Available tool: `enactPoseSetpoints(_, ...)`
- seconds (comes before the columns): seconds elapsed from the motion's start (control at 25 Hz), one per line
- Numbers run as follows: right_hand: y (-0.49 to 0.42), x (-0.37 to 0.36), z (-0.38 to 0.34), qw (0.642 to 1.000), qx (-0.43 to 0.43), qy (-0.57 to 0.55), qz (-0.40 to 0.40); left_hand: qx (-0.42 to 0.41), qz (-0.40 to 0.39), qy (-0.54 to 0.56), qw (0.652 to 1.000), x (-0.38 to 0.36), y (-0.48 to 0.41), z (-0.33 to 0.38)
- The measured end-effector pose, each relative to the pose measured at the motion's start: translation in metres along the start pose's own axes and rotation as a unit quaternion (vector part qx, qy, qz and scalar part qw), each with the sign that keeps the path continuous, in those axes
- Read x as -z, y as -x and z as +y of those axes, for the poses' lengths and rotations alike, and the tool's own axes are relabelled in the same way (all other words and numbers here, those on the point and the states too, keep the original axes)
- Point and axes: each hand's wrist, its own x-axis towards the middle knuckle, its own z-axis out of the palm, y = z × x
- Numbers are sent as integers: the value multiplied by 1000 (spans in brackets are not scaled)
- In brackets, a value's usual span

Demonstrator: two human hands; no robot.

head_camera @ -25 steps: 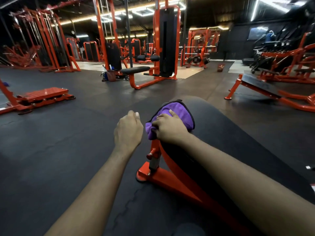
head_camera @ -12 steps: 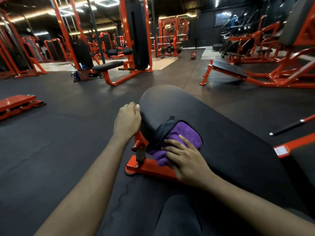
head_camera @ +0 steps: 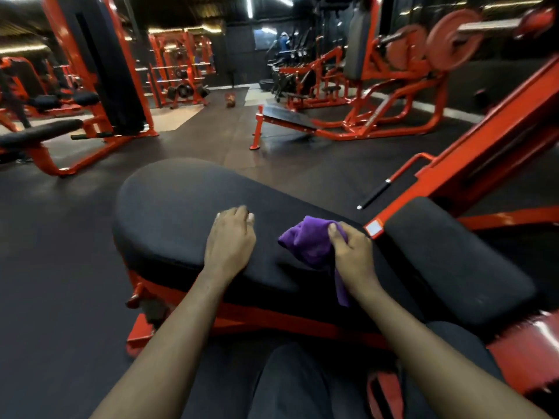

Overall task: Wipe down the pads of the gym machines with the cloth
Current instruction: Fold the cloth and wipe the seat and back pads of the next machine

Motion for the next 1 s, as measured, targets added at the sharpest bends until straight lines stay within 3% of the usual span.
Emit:
enactPoseSetpoints(0.12, -17, 49, 24, 996, -58, -50, 40, -65, -120, 135, 981, -40, -9, 41)
enactPoseSetpoints(0.24, -23, 100, 45, 993, -83, -80, 27, -151, -251, 267, 918, -77, -17, 97)
enactPoseSetpoints(0.36, -16, 148, 58, 988, -108, -104, 20, -216, -325, 271, 880, -118, -33, 153)
enactPoseSetpoints(0.52, -5, 203, 74, 966, -197, -168, 7, -301, -352, 222, 858, -160, -51, 218)
enactPoseSetpoints(0.72, -10, 239, 101, 986, -160, 48, 16, -331, -381, 216, 836, -196, -57, 264)
enactPoseSetpoints(0.88, -2, 250, 121, 977, -198, 71, -11, -319, -420, 164, 833, -213, -64, 261)
enactPoseSetpoints(1.0, 6, 249, 131, 963, -209, 170, -20, -338, -438, 165, 817, -213, -66, 269)
